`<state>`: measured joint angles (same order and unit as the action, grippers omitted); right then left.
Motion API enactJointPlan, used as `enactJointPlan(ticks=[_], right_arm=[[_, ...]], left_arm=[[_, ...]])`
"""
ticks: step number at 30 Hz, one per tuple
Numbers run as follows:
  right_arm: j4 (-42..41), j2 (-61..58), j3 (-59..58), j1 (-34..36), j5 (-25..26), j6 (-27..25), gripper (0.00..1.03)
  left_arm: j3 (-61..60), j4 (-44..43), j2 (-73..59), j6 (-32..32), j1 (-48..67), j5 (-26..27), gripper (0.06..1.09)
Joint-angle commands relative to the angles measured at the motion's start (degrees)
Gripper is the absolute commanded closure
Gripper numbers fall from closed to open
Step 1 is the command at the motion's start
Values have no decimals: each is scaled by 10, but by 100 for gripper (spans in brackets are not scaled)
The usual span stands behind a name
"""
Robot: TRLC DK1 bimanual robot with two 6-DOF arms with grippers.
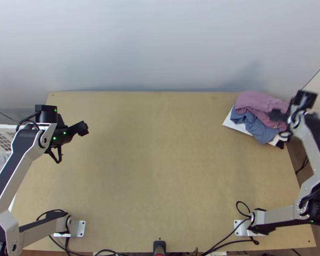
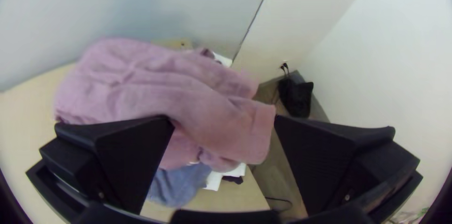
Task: Fold the t-shirt
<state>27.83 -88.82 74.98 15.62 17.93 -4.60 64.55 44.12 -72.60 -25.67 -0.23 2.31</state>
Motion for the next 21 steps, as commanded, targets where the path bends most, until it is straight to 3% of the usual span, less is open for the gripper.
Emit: enactJointPlan(ticks=[1, 4, 12, 21], right_arm=[[121, -26, 177, -21, -61, 150, 4], [109, -81, 219, -43, -67, 187, 4], [91, -225, 243, -75, -62, 201, 4], [-1, -254, 92, -62, -55, 201, 4]], left_arm=[[-7, 0, -2, -9, 6, 0, 10], [-5, -4, -4, -15, 13, 0, 10], [-8, -4, -4, -7, 1, -1, 10], [-6, -4, -14, -5, -3, -1, 10]])
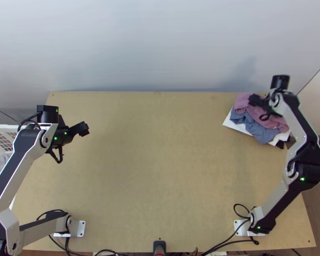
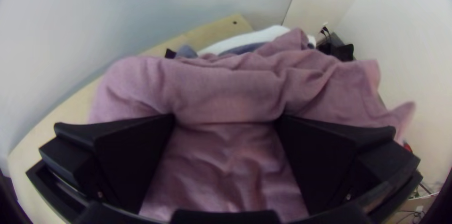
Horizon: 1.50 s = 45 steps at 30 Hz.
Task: Fold the t-shirt
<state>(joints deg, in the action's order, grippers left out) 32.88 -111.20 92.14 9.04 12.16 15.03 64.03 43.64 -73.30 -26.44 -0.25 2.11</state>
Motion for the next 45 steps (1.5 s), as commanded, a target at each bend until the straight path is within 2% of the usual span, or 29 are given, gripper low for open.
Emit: enactJointPlan(ticks=[1, 6, 14, 16, 19, 21, 23, 27, 29, 30, 32, 33, 34, 36, 41, 45], right_arm=[[-59, -32, -88, 5, 3, 4, 4], [-63, -21, -95, 9, 2, 4, 4], [-41, 117, -24, -10, 1, -7, 4], [-38, 159, -13, -24, 1, -5, 4], [-43, 233, -26, -56, 2, -4, 4], [-43, 280, -53, -85, 23, -8, 4], [-48, 329, -103, -114, 48, -9, 4], [-72, 434, -256, -162, 62, -28, 4], [-135, 516, -362, -183, 68, -35, 4], [-202, 567, -427, -194, 74, -47, 4], [-355, 664, -553, -234, 102, -132, 4], [-392, 699, -602, -264, 109, -182, 4], [-414, 732, -644, -287, 120, -201, 4], [-414, 804, -710, -290, 125, -201, 4], [-351, 934, -809, -306, 138, -190, 4], [-344, 1021, -873, -303, 138, -199, 4]], left_arm=[[2, 0, -11, 3, -2, 1, 10], [22, 0, -15, -3, 11, 1, 10], [53, -2, 17, -8, 13, -11, 10], [56, -9, 33, -6, 24, -36, 10], [43, -33, 68, 17, 59, -106, 10], [31, -49, 91, 20, 64, -124, 10], [14, -53, 113, 24, 63, -134, 10], [-68, -105, 173, 60, 63, -178, 10], [-124, -145, 214, 84, 61, -188, 10], [-154, -164, 236, 94, 59, -188, 10], [-222, -214, 283, 120, 56, -188, 10], [-259, -244, 311, 133, 55, -188, 10], [-296, -274, 341, 146, 55, -189, 10], [-356, -313, 397, 165, 53, -188, 10], [-460, -312, 502, 171, 45, -188, 10], [-535, -327, 591, 188, 42, -187, 10]])
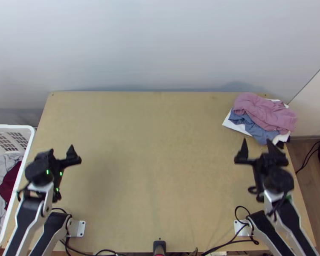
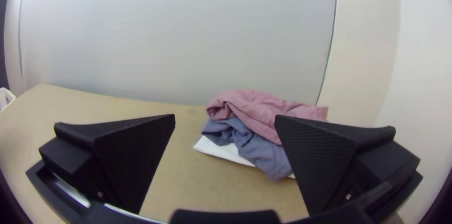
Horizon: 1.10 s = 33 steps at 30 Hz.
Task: Fold the t-shirt
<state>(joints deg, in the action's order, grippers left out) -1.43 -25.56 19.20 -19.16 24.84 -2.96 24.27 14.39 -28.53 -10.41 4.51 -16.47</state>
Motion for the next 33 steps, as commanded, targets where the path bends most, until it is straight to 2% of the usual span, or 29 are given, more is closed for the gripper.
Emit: enactJointPlan(ticks=[1, 5, 8, 14, 18, 33], right_arm=[[5, 178, -153, -23, 11, -16, 4], [34, 188, -169, -18, 17, 16, 4], [32, 180, -169, -12, 17, 16, 4], [35, 258, -169, -42, 16, 34, 4], [74, 257, -163, -52, 17, 22, 4], [75, 257, -163, -50, 17, 24, 4]], left_arm=[[-152, -35, 168, 35, -6, -1, 10], [-188, -53, 231, 53, -13, 9, 10], [-211, -53, 282, 52, -8, 10, 10], [-210, -47, 278, 36, 9, 11, 10], [-210, -46, 285, 36, 9, 11, 10], [-210, -46, 285, 36, 9, 11, 10]])
